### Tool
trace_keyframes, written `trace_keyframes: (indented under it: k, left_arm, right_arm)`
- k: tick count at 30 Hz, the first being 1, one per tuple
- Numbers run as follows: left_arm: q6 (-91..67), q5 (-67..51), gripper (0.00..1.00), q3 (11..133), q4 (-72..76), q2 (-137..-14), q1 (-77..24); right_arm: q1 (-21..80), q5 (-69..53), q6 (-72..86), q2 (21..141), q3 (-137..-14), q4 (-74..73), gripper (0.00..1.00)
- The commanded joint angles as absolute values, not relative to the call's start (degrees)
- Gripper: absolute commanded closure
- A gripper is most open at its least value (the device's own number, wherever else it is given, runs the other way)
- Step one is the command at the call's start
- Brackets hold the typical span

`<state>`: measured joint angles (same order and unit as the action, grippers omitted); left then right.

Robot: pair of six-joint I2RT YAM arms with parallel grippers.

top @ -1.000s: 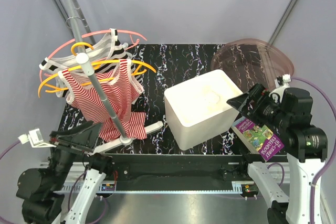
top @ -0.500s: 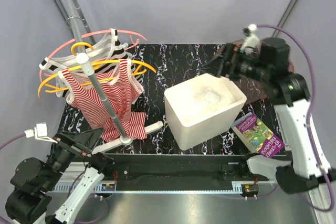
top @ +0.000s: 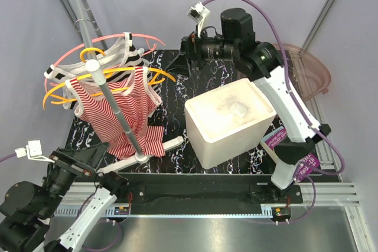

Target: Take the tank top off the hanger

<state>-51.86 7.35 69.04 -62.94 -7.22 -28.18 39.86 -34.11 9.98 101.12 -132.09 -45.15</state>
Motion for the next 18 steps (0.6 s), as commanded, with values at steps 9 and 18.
trace_keyframes:
  k: [9,18]
  left_arm:
    - [-47.1,-4.7,0.01,69.5,-54.7,-13.2,-28.5]
    - [-36.9,-15.9,0.12,69.8,-53.2,-19.1,-28.5]
  right_arm:
    - [45.0,-44.6,5.9,114.3,-149.4,-43.9,0.22]
    - [47.6,-42.3,4.6,117.9,-150.6,-42.4,0.24]
